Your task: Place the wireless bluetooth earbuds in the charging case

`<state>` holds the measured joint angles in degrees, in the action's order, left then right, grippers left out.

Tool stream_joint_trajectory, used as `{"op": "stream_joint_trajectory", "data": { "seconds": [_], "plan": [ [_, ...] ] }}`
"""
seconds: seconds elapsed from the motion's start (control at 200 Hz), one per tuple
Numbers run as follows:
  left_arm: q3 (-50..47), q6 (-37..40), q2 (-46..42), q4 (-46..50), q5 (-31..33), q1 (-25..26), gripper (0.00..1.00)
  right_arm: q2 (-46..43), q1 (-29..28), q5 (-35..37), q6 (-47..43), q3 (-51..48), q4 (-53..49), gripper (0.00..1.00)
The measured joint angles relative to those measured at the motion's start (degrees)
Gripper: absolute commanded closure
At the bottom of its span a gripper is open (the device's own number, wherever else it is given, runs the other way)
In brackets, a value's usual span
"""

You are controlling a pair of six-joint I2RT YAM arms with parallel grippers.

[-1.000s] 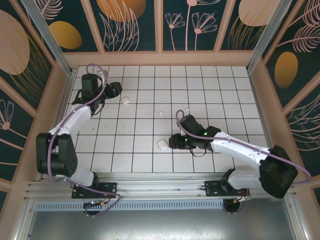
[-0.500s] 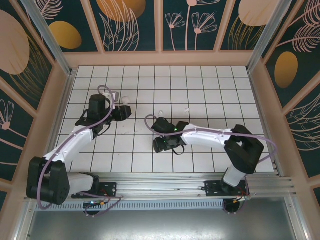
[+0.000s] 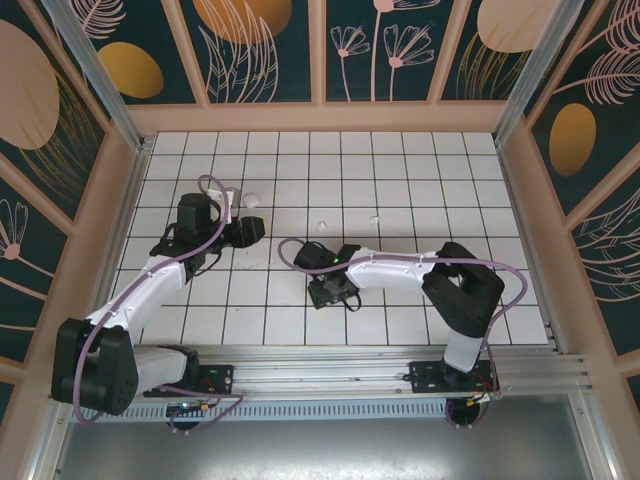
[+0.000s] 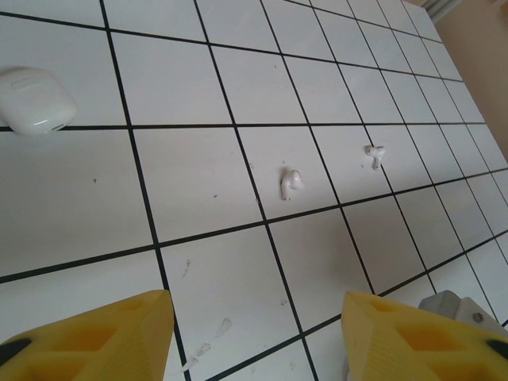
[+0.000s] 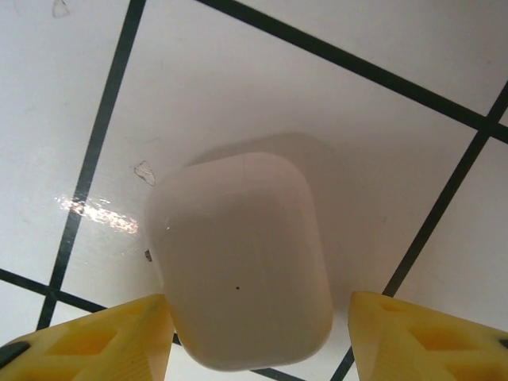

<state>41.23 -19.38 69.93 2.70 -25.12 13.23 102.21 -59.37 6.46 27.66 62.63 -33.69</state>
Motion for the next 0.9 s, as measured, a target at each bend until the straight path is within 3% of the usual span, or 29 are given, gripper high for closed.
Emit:
{"op": "stream_joint_trajectory", "data": {
  "seconds": [0.35, 0.576, 0.756, 0.901],
  "plan": [
    [-1.8, 2.0, -4.0, 1.0, -0.7, 0.0, 0.40, 0.6, 0.0, 0.0, -3.0, 0.0, 0.6, 0.45],
    [-2.7, 2.2, -4.5, 0.6, -3.6, 0.0, 0.39, 0.9, 0.0, 0.0, -5.3, 0.0, 2.1, 0.41],
    [-3.2, 2.2, -4.7, -0.9, -5.4, 0.0, 0.41, 0.9, 0.1, -0.1, -6.4, -0.4, 3.3, 0.52],
    [-3.8, 2.2, -5.4, -1.6, -7.5, 0.0, 0.41, 0.4, 0.1, 0.2, -7.0, -0.9, 4.0, 0.55]
  ]
}}
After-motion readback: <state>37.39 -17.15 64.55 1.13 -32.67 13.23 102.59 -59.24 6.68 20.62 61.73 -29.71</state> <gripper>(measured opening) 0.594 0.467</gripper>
